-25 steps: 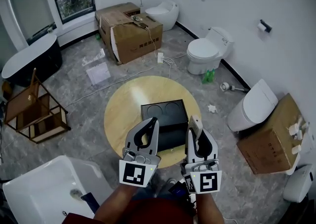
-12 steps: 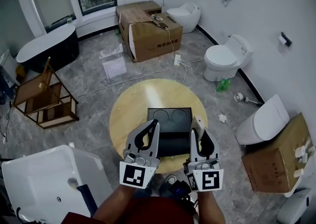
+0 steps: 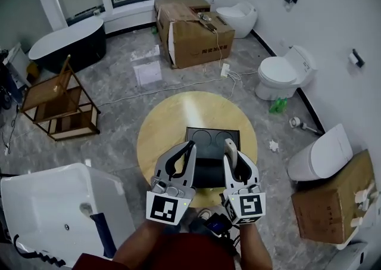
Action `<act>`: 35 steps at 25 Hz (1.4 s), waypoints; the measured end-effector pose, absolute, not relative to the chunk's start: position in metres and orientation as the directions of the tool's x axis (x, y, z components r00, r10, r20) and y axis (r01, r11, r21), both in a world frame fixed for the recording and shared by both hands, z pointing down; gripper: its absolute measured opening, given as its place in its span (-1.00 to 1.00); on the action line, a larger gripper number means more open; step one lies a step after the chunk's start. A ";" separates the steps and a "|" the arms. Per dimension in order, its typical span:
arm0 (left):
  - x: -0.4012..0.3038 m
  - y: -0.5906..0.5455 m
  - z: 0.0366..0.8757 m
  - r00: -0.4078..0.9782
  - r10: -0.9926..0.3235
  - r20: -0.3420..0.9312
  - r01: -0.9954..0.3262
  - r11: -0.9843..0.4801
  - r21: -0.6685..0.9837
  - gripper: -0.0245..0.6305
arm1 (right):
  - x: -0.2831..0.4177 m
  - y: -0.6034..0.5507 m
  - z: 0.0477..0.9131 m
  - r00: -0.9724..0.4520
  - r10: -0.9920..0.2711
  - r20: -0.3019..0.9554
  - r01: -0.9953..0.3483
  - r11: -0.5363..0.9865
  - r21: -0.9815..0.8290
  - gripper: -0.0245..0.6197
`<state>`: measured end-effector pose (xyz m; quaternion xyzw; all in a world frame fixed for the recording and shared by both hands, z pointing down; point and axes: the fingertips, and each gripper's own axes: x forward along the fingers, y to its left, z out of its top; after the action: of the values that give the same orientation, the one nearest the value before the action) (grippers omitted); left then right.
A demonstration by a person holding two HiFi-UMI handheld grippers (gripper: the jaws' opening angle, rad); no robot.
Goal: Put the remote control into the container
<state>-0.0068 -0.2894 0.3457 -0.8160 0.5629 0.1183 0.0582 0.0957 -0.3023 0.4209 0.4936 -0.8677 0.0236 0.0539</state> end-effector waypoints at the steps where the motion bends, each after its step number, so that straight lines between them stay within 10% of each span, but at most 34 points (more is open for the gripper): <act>1: -0.008 -0.290 0.347 0.333 -0.907 -0.257 -0.934 -0.354 0.040 -0.88 | 0.092 -0.303 0.428 -0.517 -0.843 0.146 -0.852 0.524 0.012 -0.56; 35: -0.068 -0.276 0.356 0.194 -0.952 -0.239 -0.977 -0.210 0.045 -0.88 | 0.029 -0.290 0.683 -0.425 -0.361 0.830 -0.504 0.856 0.115 -0.56</act>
<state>-0.0682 -0.2762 0.3555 -0.7705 0.6256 0.1077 0.0582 0.0286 -0.2899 0.6832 0.2573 -0.8406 0.0759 0.4706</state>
